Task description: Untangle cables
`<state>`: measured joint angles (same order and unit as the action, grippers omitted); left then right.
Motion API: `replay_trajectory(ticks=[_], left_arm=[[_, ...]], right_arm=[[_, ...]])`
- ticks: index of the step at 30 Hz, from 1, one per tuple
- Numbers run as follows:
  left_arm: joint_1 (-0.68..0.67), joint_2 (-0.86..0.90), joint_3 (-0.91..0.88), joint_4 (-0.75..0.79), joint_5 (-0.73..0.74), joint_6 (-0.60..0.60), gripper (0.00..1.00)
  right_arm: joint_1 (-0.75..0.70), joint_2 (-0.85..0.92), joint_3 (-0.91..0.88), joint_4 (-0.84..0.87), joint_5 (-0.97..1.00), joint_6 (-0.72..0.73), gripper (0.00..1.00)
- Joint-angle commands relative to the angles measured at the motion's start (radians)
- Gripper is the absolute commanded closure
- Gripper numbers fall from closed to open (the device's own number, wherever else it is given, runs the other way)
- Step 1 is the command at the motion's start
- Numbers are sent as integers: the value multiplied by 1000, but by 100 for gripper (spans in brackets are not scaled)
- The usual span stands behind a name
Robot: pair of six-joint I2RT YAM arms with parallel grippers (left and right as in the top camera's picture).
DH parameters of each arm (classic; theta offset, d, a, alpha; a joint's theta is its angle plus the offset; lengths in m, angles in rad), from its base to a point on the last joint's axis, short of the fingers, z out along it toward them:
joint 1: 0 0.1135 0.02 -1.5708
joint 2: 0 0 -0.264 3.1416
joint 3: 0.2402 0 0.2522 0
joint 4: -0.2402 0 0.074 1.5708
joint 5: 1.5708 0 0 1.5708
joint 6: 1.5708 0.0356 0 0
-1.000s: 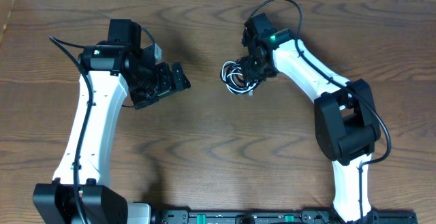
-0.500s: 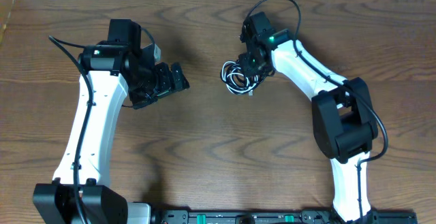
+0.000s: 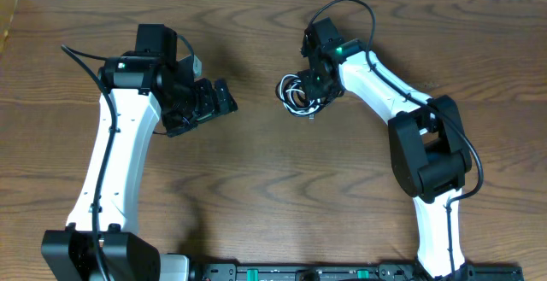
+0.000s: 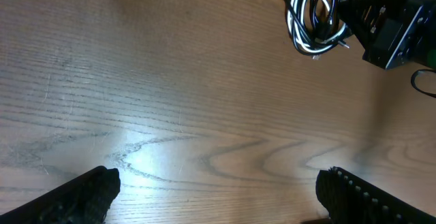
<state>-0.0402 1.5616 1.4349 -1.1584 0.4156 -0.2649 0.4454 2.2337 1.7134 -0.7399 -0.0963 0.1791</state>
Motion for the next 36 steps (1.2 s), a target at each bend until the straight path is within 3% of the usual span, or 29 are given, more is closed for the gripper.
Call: replay_trajectory(ticks=[1,7,10,17,22,26,30,36], left_arm=[[2,0,-6,-2,-9,-2,2],[2,0,-6,-2,-8,-10,2],[2,0,-6,-3,4,-95,2],[2,0,-6,84,232,-134,2],[2,0,-6,114,247,-177,2],[2,0,-6,114,248,-186,2],[2,0,-6,114,247,-186,2],[2,0,-6,128,247,-186,2]], right_arm=[[-1,-5,5,-5,-35,3,99],[-5,-107,77,-63,-216,3,99],[-6,-190,96,-84,-291,8,99],[-3,-315,96,-137,-358,116,99],[-5,-353,96,-129,-641,120,99],[-11,-372,96,-62,-901,122,99],[-30,-391,96,50,-1156,216,99],[-67,-426,96,236,-1258,397,99]])
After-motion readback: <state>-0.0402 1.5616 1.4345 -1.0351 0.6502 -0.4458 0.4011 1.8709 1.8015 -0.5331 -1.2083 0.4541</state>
